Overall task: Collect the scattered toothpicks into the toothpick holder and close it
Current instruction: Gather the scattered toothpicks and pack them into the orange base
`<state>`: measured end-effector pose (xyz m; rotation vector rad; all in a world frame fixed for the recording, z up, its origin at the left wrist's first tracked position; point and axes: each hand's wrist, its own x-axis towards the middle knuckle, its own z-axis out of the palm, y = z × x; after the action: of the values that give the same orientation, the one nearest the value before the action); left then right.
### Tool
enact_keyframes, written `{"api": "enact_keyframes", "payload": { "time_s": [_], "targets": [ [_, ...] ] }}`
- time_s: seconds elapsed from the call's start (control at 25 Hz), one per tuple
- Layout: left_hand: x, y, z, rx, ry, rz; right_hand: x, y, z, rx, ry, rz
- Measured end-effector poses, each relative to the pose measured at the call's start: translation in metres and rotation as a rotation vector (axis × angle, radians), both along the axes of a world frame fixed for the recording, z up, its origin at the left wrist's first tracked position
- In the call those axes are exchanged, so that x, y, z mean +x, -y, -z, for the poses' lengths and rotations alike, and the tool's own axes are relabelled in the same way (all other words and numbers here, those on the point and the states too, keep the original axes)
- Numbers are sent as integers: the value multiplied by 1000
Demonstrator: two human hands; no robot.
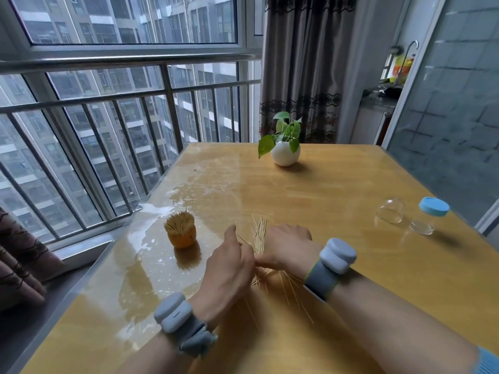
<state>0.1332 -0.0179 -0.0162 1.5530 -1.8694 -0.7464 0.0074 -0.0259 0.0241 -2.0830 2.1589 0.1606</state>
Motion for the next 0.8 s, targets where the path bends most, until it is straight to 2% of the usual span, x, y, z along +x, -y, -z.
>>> {"api": "enact_keyframes", "payload": {
  "time_s": [0.08, 0.28, 0.4, 0.48, 0.6, 0.72, 0.8],
  "targets": [
    [1, 1, -2, -6, -107, -52, 4, 6, 1, 40, 12, 10],
    [16, -3, -14, -144, -172, -104, -4, 11, -5, 155, 57, 32],
    [29, 0, -24, -249, -195, -151, -8, 10, -11, 220, 187, 78],
    [37, 2, -28, -303, -201, -173, -13, 7, -13, 170, 265, 89],
    [41, 0, -22, -291, -69, -120, -26, -8, -14, -38, 108, 103],
    [28, -12, -6, -151, 189, 4, -29, -30, -7, 30, 32, 131],
    [14, -16, -1, -82, 174, 22, -15, -34, -1, 63, 73, 140]
  ]
}}
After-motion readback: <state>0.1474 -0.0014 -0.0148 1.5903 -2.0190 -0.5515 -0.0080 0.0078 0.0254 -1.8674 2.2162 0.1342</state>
